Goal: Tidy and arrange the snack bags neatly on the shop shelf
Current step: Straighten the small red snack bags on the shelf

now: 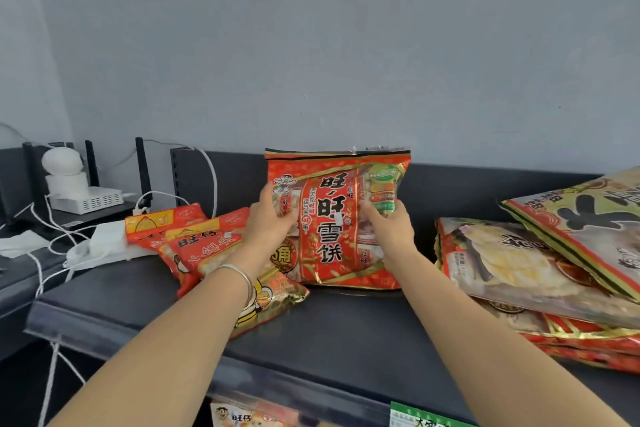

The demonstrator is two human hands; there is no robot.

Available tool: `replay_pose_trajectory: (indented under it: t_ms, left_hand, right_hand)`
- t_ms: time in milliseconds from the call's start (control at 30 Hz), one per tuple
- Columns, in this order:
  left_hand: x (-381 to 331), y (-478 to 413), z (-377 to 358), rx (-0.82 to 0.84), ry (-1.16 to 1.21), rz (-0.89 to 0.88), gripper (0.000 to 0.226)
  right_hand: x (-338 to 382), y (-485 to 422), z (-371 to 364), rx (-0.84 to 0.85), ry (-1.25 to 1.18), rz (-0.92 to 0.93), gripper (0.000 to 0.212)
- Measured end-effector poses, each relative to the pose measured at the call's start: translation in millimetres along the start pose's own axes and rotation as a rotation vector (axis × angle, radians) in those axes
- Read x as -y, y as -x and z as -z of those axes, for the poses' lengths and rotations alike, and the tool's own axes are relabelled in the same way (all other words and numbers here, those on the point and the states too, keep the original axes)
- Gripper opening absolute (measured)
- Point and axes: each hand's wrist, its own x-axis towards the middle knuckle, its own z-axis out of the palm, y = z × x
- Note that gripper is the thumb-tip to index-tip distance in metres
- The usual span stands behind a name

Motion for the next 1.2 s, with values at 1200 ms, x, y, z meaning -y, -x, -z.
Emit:
replay_pose_trajectory:
  t_ms: [1200]
  left_hand:
    - [124, 40, 139, 0.04, -0.171, 0.252, 0.054]
  right_hand:
    - [5, 78, -177, 0.49, 1.175, 0.339, 0.054]
